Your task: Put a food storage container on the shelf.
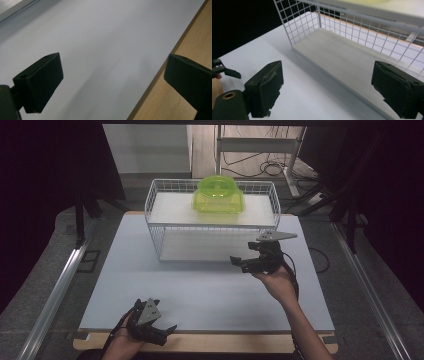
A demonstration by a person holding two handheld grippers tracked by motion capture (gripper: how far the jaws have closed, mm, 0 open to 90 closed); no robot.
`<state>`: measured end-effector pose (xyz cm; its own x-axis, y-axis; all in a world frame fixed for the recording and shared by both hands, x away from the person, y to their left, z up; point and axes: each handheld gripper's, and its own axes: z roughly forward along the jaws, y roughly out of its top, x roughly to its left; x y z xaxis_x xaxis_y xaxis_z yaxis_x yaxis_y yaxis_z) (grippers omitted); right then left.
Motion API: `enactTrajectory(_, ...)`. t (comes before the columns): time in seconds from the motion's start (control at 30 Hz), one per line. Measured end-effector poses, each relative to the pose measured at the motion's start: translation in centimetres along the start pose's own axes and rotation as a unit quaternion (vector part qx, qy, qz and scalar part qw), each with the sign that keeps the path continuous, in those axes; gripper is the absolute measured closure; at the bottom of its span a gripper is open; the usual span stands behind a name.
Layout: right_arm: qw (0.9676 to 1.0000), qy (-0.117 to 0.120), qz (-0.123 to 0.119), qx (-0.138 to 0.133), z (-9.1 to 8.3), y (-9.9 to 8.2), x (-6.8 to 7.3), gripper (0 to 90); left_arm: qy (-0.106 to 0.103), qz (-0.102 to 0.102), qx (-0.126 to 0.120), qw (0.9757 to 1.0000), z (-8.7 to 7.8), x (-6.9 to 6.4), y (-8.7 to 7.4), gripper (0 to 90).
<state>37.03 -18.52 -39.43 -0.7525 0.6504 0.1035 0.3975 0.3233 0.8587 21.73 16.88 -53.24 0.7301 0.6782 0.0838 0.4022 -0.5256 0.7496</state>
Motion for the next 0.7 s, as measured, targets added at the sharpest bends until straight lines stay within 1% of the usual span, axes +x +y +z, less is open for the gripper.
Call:
enactTrajectory(0.1,1.0,-0.004,0.001,0.003,-0.1,-0.7,0.0,8.5,0.0,0.0,0.0,1.0,0.0,0.0,0.0,2.3)
enactTrajectory(0.13,1.0,-0.004,-0.002,0.008,-0.1,-0.9,0.1,7.9,0.0,0.0,0.0,1.0,0.0,0.0,0.0,2.3)
enactTrajectory(0.2,0.9999,-0.009,-0.006,0.008,-0.2,-1.2,0.2,7.3,0.0,0.0,0.0,1.0,-0.1,0.0,0.0,2.3)
enactTrajectory(0.27,0.9999,-0.005,-0.006,0.009,-0.4,-1.6,0.3,6.1,0.001,0.002,0.001,1.0,-0.1,-0.1,0.0,2.3)
enactTrajectory(0.37,0.9998,-0.01,-0.012,0.012,-0.6,-2.2,0.6,5.1,0.001,0.003,0.002,1.0,-0.1,-0.1,0.0,2.3)
enactTrajectory(0.43,0.9998,-0.008,-0.013,0.016,-0.8,-2.7,0.8,5.0,0.002,0.003,0.002,1.0,-0.1,-0.1,0.0,2.3)
enactTrajectory(0.53,0.9997,-0.007,-0.014,0.019,-1.0,-3.7,1.0,4.9,0.004,0.003,0.001,1.0,-0.2,0.0,0.0,2.3)
enactTrajectory(0.7,0.9995,-0.013,-0.017,0.024,-1.4,-5.3,1.1,4.9,0.004,0.004,0.004,1.0,-0.1,-0.1,0.0,2.3)
